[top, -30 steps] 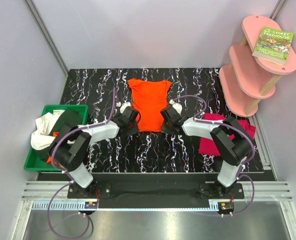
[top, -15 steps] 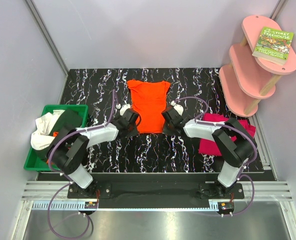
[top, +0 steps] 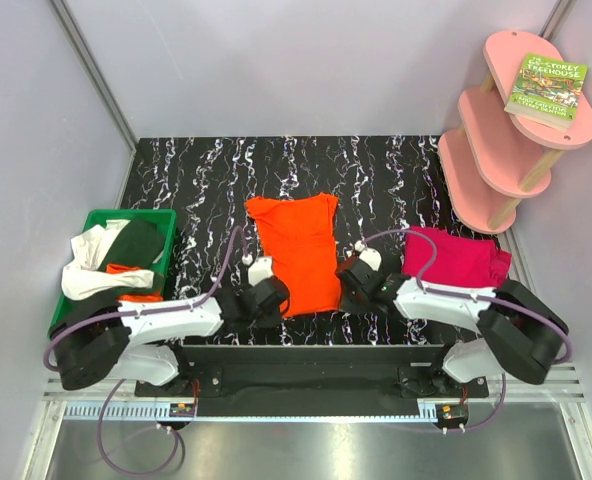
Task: Fold and stack the t-shirts
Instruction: Grab one side of the 2/3 rectangular tshirt with both arms, then fold the long partially folded tshirt into a neat square
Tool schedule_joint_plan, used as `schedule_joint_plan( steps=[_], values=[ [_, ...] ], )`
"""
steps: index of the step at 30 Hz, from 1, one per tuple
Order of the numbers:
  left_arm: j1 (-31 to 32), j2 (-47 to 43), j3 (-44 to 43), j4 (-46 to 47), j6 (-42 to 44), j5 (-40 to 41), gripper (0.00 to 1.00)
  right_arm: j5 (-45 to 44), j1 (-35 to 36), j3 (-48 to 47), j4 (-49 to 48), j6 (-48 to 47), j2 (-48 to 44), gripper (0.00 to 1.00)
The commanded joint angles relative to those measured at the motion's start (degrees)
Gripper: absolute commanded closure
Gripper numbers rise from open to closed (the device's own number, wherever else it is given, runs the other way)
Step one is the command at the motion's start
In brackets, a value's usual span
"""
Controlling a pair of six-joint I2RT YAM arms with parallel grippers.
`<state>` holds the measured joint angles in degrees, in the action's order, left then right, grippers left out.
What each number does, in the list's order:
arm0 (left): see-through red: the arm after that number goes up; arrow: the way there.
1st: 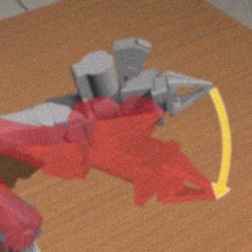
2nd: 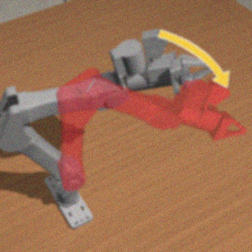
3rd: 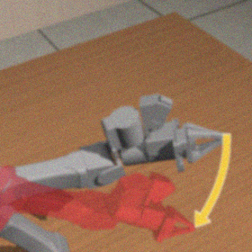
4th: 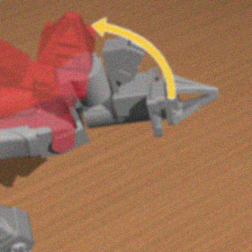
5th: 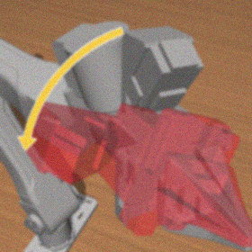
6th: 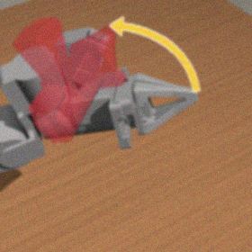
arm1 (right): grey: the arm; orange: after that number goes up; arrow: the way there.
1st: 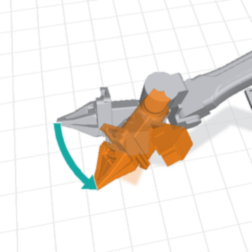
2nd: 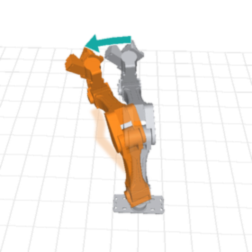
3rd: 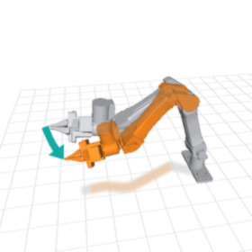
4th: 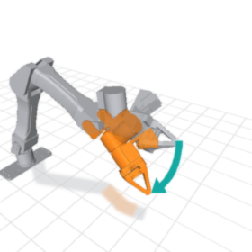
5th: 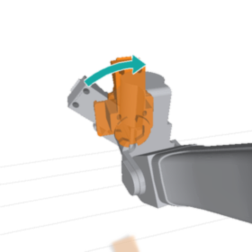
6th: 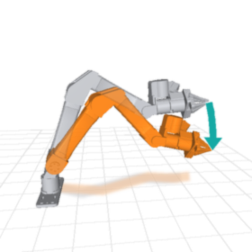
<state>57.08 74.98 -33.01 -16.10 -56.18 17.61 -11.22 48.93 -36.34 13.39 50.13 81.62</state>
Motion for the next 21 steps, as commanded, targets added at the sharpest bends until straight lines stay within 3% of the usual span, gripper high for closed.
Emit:
schedule_joint_plan(
  steps=[1, 7, 13, 21],
  values=[
    [7.33, -5.19, 3.48, -5.60, -11.03, 4.53, 1.00, -0.20, 4.33, 5.83, 9.72, 6.03, -4.96, 1.00],
    [17.70, -8.01, 4.19, -12.20, -19.82, 8.06, 1.00, -1.69, 12.76, 7.95, 13.94, 12.53, -10.87, 1.00],
    [24.65, -8.44, -0.90, -19.57, -24.67, 12.79, 1.00, -8.89, 20.23, 2.86, 21.40, 16.40, -13.41, 1.00],
    [26.24, -11.52, -14.52, -30.39, -18.19, 25.35, 1.00, -25.15, 20.51, -10.32, 30.82, 9.56, -18.96, 1.00]
  ],
)
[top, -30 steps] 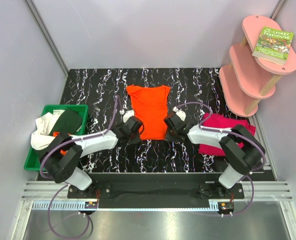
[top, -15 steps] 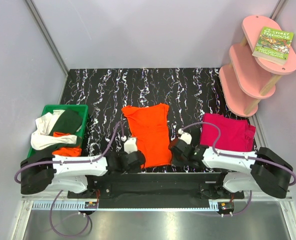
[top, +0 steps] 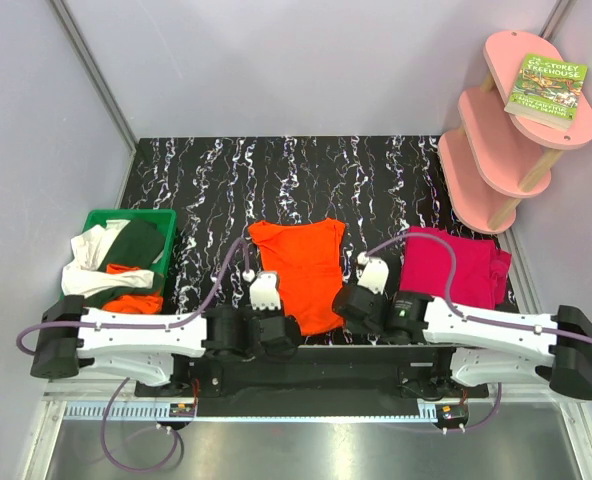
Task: Fold and stack the t-shirts
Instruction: Fold the long partially folded tshirt into a neat square
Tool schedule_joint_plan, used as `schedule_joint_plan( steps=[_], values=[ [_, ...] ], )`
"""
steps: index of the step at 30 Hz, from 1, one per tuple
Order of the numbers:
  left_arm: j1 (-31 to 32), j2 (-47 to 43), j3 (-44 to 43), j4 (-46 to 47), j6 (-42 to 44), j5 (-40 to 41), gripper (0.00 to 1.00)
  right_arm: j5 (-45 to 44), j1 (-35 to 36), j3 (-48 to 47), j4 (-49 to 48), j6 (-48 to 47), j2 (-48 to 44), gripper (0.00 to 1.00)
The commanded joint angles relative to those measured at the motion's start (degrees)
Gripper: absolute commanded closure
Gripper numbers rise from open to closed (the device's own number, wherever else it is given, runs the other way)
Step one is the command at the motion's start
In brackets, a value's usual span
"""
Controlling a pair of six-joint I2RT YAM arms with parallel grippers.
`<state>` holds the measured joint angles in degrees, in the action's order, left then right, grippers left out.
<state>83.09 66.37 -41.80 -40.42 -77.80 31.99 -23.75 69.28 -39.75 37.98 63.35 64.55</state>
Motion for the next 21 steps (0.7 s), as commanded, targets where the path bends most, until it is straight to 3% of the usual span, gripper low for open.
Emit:
schedule_joint_plan(
  steps=[1, 5, 13, 21],
  values=[
    [0.23, -3.17, -7.57, -6.33, 4.40, 12.21, 1.00, -15.25, 0.16, -8.92, 6.93, -5.59, -1.54, 1.00],
    [-0.64, -2.39, -10.93, -9.58, 7.22, 19.32, 1.00, -18.26, -1.33, -12.10, 7.03, -8.77, 1.71, 1.00],
    [-10.13, -1.77, -12.78, -8.36, 14.42, 21.01, 1.00, -17.12, -9.41, -14.48, 0.45, -16.15, 6.72, 1.00],
    [-19.71, -0.02, -14.36, 2.71, 28.66, 18.73, 1.00, -15.46, -17.68, -20.18, -7.90, -26.16, 13.22, 1.00]
  ],
)
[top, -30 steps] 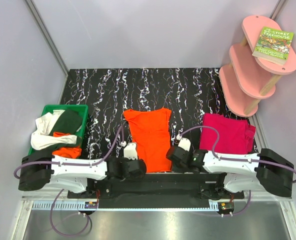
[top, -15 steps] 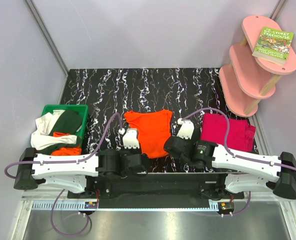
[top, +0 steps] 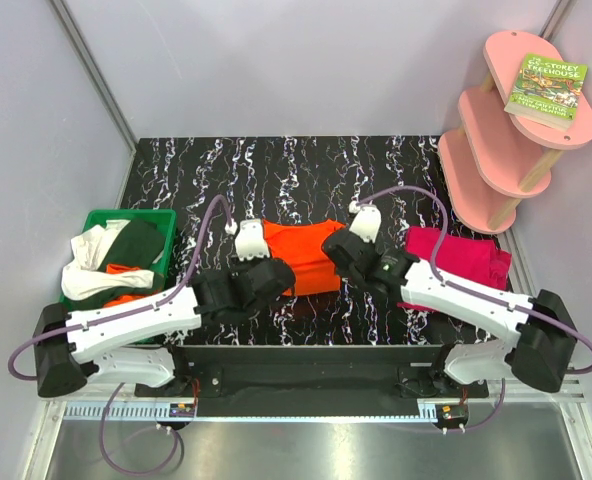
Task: Fold and stack the t-shirts
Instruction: Fold the long partially folded tshirt into a neat square
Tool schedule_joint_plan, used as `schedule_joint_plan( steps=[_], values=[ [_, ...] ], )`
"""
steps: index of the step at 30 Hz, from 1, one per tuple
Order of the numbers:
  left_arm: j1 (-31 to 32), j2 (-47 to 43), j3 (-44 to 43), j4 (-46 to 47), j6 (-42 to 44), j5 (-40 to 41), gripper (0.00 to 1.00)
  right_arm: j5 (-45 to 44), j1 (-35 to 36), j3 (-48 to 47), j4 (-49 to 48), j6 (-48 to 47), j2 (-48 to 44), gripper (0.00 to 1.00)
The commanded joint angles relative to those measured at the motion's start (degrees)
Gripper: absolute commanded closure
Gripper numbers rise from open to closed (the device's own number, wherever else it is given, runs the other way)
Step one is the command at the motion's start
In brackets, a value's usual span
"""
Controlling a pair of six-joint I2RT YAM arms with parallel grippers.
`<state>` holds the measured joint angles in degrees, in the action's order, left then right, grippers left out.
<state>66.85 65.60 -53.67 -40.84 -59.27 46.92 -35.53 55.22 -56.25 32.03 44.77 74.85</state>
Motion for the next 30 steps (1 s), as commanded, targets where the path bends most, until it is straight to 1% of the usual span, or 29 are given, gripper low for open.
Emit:
schedule_joint_plan(
  steps=[1, 3, 7, 11, 17, 18, 22, 26, 30],
  values=[
    [-4.96, 1.97, -2.93, 4.53, 11.09, 3.19, 1.00, -3.50, -4.85, -4.30, -2.84, -8.47, 3.72, 1.00],
    [-6.20, 3.47, -4.33, 5.59, 13.46, 2.92, 1.00, -2.88, -6.08, -6.31, -4.68, -10.57, 6.35, 1.00],
    [-10.24, 9.35, -7.50, 5.77, 15.40, 2.65, 1.00, -4.81, -7.58, -9.31, -8.30, -14.97, 11.27, 1.00],
    [-13.67, 13.67, -10.48, 6.73, 17.95, 2.66, 1.00, -3.06, -11.01, -13.43, -11.11, -17.44, 17.43, 1.00],
    [-20.61, 17.09, -10.93, 14.46, 23.75, -1.73, 1.00, 0.10, -16.10, -18.88, -13.74, -18.93, 24.02, 1.00],
    [-22.53, 17.36, -11.02, 16.47, 24.37, -3.05, 1.00, 0.54, -16.63, -19.68, -13.92, -19.20, 24.81, 1.00],
    [-26.68, 19.47, -11.37, 20.97, 27.44, -7.18, 1.00, 2.48, -19.01, -23.37, -14.54, -19.99, 29.55, 1.00],
    [-29.40, 22.81, -12.77, 22.82, 28.06, -9.30, 1.00, 3.88, -20.50, -26.27, -15.59, -20.60, 32.72, 1.00],
    [-31.25, 24.92, -13.57, 23.96, 27.63, -9.39, 1.00, 4.59, -21.47, -28.91, -16.91, -22.09, 35.62, 1.00]
  ],
)
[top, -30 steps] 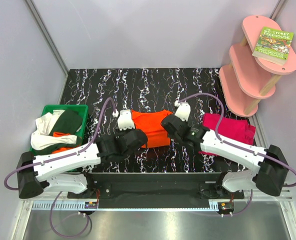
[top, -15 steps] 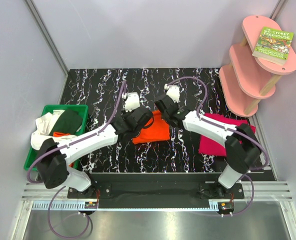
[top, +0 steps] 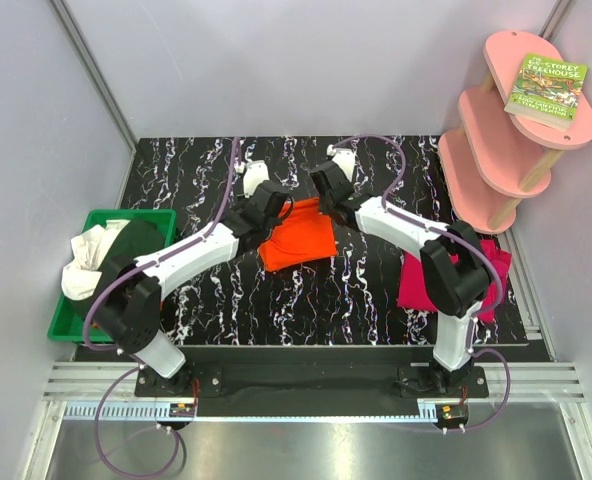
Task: Fold and stack the t-shirts
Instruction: Fold the long partially folded tshirt into a neat square
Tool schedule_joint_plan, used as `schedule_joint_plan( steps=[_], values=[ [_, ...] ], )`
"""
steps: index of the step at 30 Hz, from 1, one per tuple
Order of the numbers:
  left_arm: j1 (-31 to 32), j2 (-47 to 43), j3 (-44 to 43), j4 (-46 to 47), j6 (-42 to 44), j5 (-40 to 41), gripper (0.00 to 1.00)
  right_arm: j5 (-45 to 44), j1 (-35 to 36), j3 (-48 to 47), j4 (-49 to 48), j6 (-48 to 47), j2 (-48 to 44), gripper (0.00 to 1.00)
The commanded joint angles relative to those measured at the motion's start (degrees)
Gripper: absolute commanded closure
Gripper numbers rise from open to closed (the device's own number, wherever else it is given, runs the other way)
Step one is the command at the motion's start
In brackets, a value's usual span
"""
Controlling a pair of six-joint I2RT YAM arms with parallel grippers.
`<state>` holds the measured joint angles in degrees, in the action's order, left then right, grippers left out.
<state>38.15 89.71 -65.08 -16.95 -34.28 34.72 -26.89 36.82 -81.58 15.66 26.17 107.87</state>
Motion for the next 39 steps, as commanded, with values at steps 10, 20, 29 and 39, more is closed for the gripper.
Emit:
schedule_joint_plan(
  steps=[10, 20, 29, 39],
  values=[
    [-3.43, -0.42, -0.49, 2.09, 0.53, 3.16, 1.00, -1.42, -3.24, -11.74, -4.15, -7.28, 7.25, 1.00],
    [-6.33, 3.10, -0.40, -0.63, -3.16, 3.25, 1.00, 14.84, -5.53, -22.91, -3.18, -5.43, 21.75, 1.00],
    [-8.26, 5.38, 0.04, -2.47, -4.39, 2.55, 1.00, 23.11, -6.14, -28.37, -1.07, -3.67, 30.98, 1.00],
    [-9.85, 12.42, -4.88, -7.31, -4.30, -2.99, 1.00, 23.11, -7.37, -24.79, 4.98, 0.62, 28.89, 1.00]
  ],
)
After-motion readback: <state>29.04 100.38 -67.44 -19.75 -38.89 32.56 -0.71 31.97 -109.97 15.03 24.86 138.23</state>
